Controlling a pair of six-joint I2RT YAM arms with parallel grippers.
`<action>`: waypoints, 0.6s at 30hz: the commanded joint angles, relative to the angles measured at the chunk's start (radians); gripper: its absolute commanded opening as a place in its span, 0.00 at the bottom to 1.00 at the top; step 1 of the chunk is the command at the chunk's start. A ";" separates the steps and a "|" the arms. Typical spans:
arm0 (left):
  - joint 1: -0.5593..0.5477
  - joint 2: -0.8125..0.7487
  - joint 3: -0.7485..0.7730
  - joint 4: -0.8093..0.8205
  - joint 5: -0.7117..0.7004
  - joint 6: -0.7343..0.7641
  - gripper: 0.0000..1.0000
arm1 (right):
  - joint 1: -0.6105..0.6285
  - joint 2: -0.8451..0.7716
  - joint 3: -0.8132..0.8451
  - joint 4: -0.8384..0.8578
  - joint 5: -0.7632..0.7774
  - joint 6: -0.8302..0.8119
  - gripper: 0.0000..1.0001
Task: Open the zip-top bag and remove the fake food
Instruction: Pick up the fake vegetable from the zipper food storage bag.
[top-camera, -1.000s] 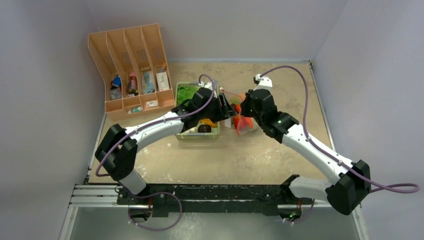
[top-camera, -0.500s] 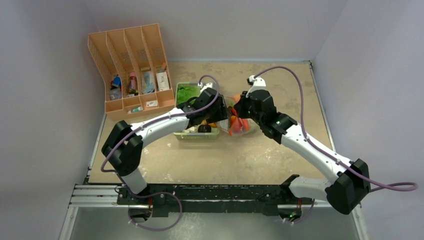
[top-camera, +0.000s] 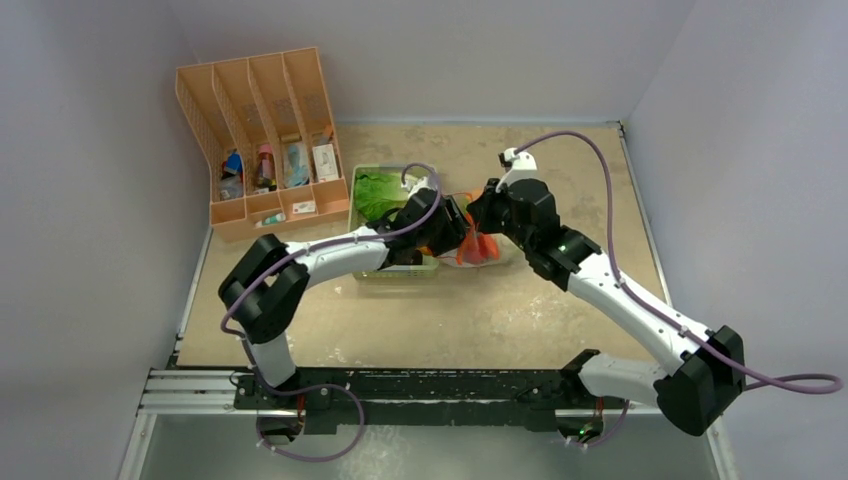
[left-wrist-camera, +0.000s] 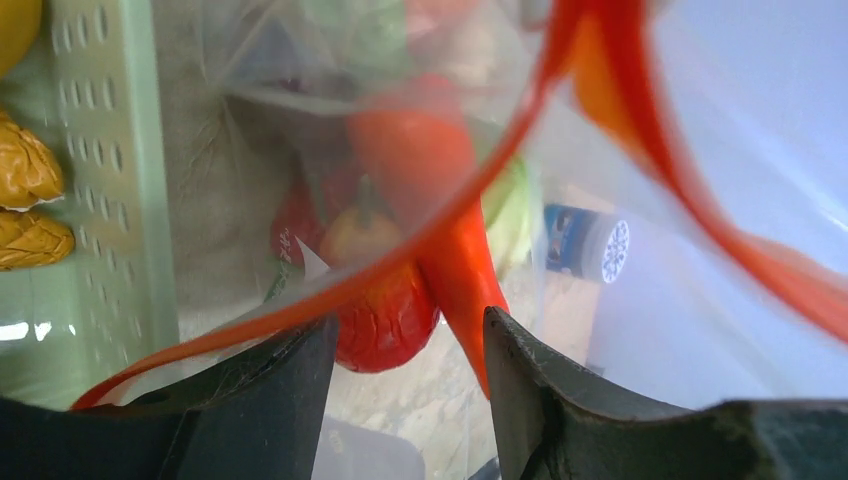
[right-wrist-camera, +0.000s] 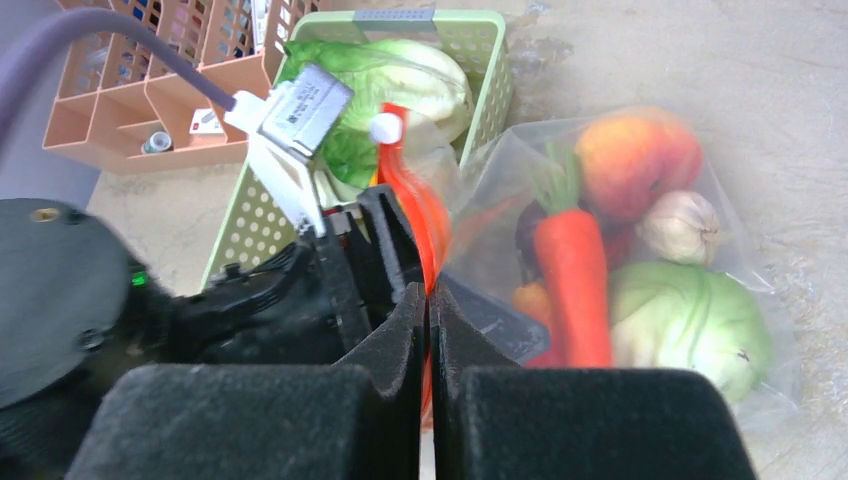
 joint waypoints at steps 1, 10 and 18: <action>-0.003 0.041 -0.019 0.146 -0.017 -0.129 0.55 | 0.002 -0.037 -0.029 0.054 -0.025 0.012 0.00; -0.004 0.092 -0.051 0.255 -0.087 -0.228 0.58 | 0.002 -0.054 -0.057 0.079 -0.027 0.038 0.00; -0.009 0.105 -0.091 0.217 -0.118 -0.204 0.51 | 0.001 -0.081 -0.055 -0.045 0.063 0.062 0.41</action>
